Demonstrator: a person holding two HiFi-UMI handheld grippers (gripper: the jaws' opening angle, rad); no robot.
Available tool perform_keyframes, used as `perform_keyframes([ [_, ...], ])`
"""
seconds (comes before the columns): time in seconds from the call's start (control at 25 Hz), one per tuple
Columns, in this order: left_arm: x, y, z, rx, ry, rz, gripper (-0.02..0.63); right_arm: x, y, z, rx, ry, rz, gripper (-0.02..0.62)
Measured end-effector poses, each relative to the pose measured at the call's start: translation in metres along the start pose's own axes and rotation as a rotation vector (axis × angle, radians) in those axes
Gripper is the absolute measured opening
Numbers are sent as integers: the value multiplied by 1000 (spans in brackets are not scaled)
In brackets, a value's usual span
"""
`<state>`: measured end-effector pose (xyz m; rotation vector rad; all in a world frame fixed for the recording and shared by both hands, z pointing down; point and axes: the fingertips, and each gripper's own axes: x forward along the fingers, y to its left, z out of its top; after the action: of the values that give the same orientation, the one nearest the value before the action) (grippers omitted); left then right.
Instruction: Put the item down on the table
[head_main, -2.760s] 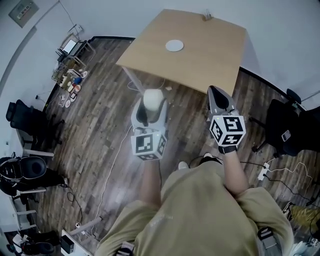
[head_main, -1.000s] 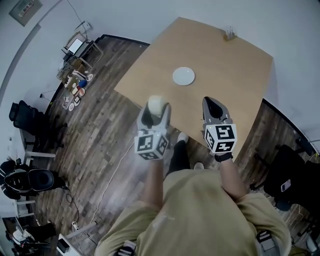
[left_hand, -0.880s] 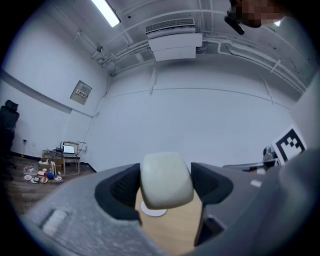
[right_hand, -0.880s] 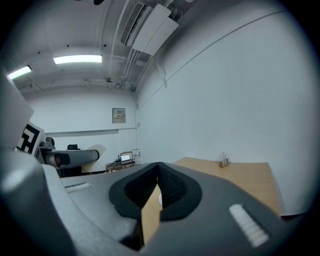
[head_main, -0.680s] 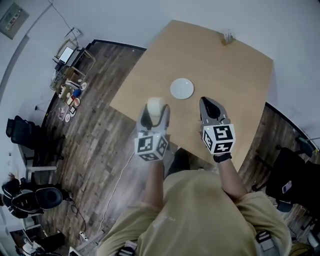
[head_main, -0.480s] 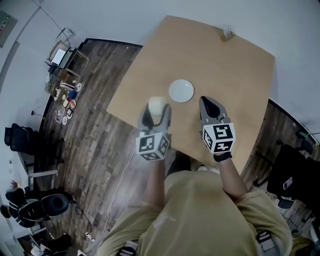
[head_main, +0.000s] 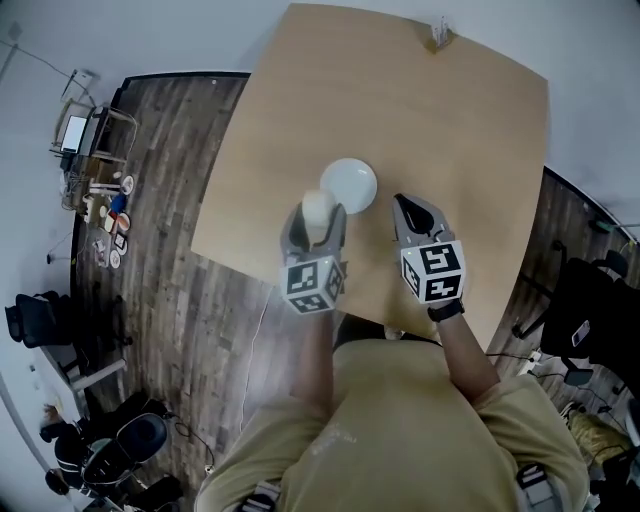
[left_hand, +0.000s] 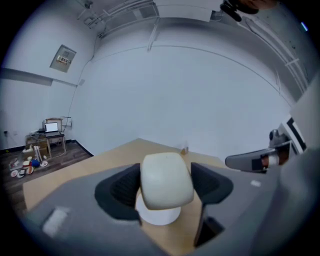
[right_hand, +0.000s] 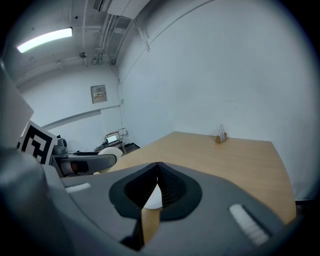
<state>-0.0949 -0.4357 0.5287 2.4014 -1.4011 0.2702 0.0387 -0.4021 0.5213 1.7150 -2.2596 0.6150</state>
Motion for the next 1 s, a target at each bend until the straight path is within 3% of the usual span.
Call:
perform_keyframes([
  [0.52,118,18,-104,43,243,-66,316,82,-28,-72,77,192,-27,6],
  [0.88,163,26,-151,145,317,-96,316,100,-43,-95,101,251,-66,6],
  [1.0,168,24,-163,219,364,-100,316,102,-45,-97,100,256,-67,6],
])
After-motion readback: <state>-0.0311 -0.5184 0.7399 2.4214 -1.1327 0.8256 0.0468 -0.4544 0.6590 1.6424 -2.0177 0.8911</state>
